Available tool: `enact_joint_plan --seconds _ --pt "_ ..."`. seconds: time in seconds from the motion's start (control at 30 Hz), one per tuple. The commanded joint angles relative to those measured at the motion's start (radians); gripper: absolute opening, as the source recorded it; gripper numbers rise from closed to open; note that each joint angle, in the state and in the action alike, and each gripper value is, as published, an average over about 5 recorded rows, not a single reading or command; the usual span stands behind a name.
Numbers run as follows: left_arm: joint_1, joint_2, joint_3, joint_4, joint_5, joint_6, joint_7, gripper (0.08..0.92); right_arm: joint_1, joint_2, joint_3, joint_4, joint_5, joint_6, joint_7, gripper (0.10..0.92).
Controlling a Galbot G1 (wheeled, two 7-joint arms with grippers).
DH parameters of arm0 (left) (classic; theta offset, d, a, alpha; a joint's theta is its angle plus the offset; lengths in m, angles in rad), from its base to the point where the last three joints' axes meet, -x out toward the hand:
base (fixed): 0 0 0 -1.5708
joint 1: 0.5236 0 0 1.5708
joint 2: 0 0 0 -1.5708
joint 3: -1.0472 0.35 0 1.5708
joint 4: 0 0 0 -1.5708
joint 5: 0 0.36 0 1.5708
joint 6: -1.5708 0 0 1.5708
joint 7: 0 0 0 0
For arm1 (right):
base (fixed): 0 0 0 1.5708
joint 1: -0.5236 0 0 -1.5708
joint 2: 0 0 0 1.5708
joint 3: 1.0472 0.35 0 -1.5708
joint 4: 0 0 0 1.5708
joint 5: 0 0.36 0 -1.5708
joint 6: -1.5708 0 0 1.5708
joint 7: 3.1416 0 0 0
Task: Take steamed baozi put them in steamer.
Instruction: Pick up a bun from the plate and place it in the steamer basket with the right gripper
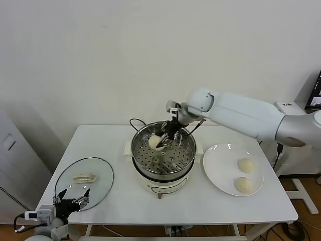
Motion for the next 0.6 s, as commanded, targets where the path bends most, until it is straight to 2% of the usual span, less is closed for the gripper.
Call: enact_joint_plan --seconds 0.03,0.4,0.6 --pt "0.000 0.001 -0.001 0.001 0.001 -0.001 0.000 0.823 -0.050 0.041 0.003 -0.007 -0.010 -0.033 0.043 0.450" --pt "0.002 0.003 -0.003 0.001 0.001 -0.002 0.000 0.823 -0.109 0.065 0.029 -0.022 -0.025 -0.034 0.088 0.463" --pt "0.003 0.004 -0.004 0.000 0.001 -0.003 0.000 0.823 -0.116 0.060 0.038 -0.020 -0.020 -0.033 0.106 0.609"
